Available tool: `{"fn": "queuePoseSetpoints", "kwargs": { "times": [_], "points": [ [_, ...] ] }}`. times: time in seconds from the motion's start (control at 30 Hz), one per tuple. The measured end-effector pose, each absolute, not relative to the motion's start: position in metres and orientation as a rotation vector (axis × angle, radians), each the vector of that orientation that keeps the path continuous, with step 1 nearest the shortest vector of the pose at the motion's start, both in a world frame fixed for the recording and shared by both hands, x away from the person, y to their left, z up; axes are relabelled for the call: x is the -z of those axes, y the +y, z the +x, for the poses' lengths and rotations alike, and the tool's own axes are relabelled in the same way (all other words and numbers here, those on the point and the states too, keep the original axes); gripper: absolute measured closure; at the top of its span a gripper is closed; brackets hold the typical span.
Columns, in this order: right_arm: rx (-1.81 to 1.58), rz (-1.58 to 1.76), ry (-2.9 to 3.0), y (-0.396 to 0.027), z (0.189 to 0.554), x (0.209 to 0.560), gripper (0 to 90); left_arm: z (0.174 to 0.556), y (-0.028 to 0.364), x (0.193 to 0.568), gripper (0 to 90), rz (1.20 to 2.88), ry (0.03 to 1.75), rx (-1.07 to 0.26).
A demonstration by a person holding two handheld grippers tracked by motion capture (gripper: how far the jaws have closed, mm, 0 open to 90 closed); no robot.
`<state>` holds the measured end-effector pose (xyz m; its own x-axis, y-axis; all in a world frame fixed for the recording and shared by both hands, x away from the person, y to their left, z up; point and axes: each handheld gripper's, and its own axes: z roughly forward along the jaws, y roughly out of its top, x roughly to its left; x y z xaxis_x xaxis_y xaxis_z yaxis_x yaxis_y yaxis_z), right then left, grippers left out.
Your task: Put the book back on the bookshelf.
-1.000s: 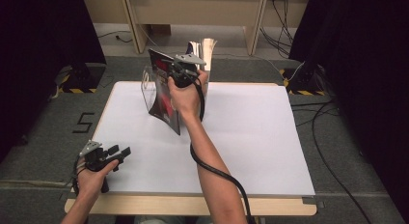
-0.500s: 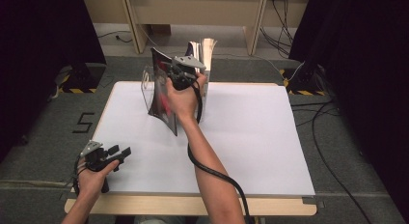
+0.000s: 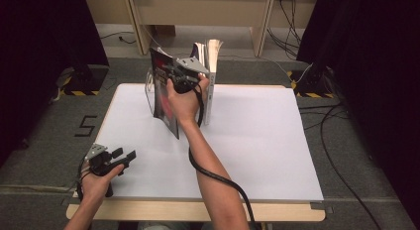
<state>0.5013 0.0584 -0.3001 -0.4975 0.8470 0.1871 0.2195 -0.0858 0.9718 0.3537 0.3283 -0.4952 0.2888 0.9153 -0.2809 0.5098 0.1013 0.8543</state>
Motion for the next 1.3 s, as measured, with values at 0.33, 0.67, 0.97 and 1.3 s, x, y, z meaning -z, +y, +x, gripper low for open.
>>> {"fn": "queuePoseSetpoints", "kwargs": {
  "times": [0.33, 0.67, 0.97, 1.3],
  "points": [
    [-1.634, 1.149, 1.653, 0.066, 0.501, 0.301, 87.5, 0.354, 0.323, 0.483, 34.4, 1.555, 1.306, -0.536],
    [-1.614, 1.15, 1.66, 0.066, 0.494, 0.309, 86.6, 0.36, 0.312, 0.473, 34.4, 1.574, 1.26, -0.555],
    [-1.594, 1.136, 1.742, 0.062, 0.475, 0.309, 82.2, 0.362, 0.304, 0.462, 34.4, 1.585, 1.221, -0.56],
    [-1.56, 1.11, 1.764, 0.053, 0.467, 0.322, 73.0, 0.371, 0.289, 0.446, 34.3, 1.597, 1.173, -0.576]
  ]
}}
